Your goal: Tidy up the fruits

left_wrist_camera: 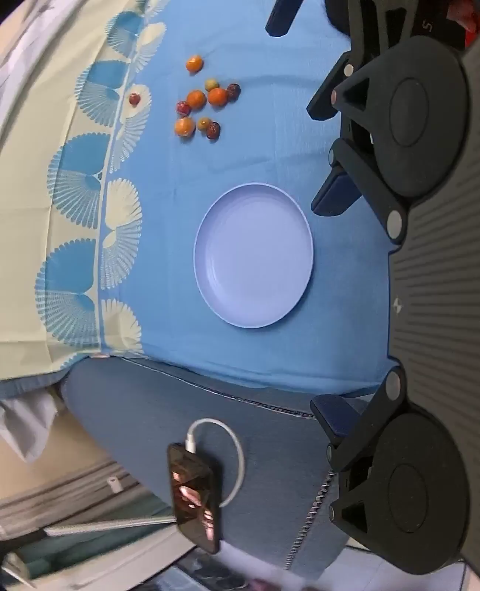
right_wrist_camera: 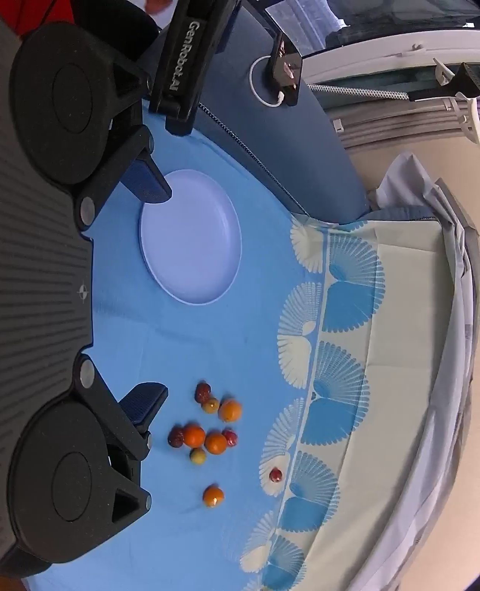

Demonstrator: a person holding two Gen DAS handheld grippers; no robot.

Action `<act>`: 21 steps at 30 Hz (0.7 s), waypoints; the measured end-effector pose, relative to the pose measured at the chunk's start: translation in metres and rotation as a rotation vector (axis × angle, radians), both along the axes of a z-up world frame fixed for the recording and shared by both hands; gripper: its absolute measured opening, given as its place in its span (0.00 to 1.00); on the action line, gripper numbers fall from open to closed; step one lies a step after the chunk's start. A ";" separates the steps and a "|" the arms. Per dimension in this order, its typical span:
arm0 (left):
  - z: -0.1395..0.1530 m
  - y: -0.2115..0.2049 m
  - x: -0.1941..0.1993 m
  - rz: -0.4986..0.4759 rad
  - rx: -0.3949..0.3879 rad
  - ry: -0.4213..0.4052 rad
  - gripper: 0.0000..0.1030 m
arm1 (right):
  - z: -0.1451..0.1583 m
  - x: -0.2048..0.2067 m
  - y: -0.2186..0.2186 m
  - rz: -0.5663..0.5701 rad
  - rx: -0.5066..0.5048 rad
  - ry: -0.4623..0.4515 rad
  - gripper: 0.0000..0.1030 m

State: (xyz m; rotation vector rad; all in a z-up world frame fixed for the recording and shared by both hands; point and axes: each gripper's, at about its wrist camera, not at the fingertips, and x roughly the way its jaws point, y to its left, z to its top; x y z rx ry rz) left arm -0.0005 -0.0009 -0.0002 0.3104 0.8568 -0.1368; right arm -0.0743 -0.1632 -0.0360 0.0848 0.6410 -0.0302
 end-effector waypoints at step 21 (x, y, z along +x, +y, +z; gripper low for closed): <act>0.002 0.022 -0.009 0.024 -0.114 0.067 1.00 | 0.019 -0.013 0.020 0.010 0.011 0.018 1.00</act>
